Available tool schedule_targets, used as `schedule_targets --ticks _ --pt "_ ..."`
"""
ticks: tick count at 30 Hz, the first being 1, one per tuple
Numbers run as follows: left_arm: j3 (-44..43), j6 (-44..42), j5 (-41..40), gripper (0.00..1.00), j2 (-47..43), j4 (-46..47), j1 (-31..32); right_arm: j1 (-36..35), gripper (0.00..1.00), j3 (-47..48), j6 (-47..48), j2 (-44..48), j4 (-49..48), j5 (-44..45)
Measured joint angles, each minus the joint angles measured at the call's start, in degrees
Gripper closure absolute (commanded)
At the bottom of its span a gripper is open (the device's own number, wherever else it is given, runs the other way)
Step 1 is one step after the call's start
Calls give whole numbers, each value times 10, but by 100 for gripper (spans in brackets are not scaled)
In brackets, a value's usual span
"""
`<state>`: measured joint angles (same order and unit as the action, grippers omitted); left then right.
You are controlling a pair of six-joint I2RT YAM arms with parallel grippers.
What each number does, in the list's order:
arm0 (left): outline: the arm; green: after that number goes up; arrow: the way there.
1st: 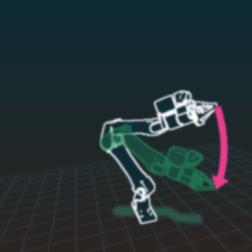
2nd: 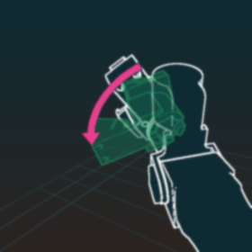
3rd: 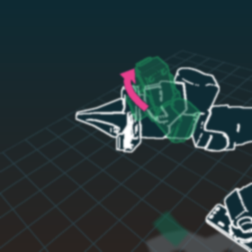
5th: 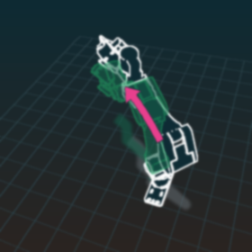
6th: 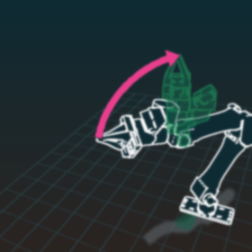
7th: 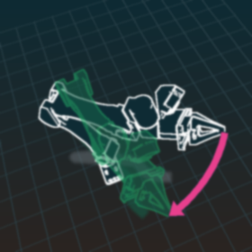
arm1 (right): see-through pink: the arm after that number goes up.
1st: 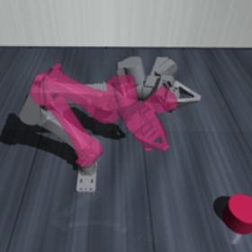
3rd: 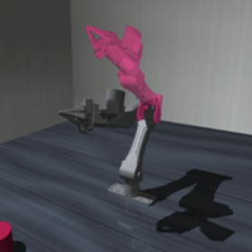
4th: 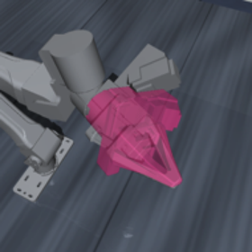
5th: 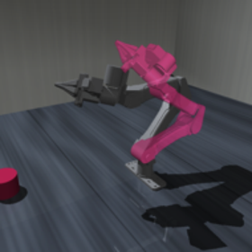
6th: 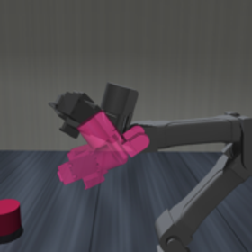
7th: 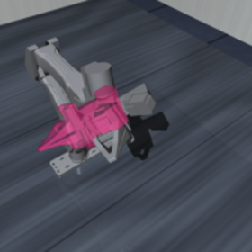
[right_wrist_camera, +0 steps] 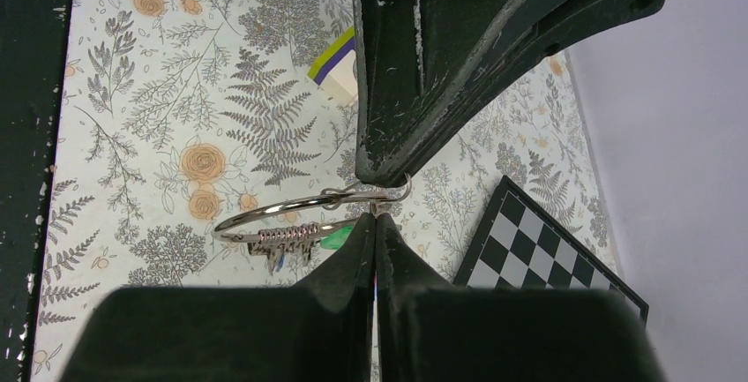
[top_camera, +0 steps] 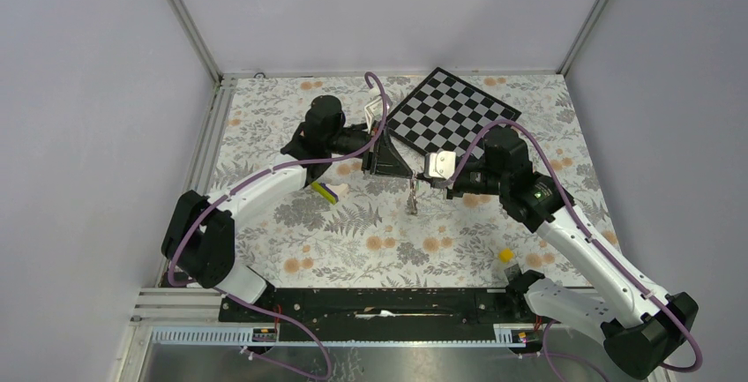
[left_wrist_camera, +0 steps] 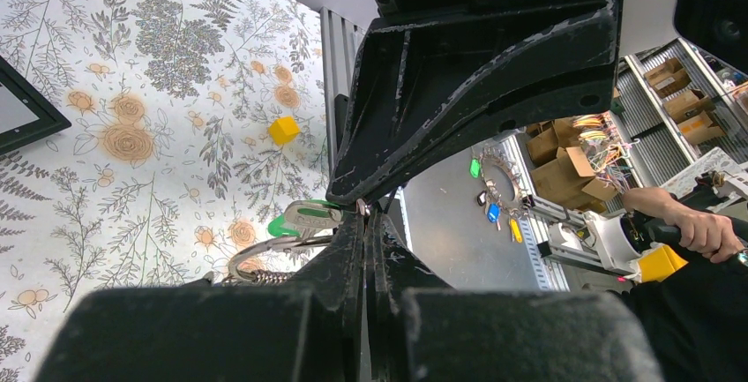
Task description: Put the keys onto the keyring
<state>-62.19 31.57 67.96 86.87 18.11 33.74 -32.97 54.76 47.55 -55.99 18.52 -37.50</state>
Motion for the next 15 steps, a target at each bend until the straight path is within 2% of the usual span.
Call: schedule_targets --ticks 15 --pt "0 0 0 100 4 0 1 0 100 0 -2 0 0 -1"
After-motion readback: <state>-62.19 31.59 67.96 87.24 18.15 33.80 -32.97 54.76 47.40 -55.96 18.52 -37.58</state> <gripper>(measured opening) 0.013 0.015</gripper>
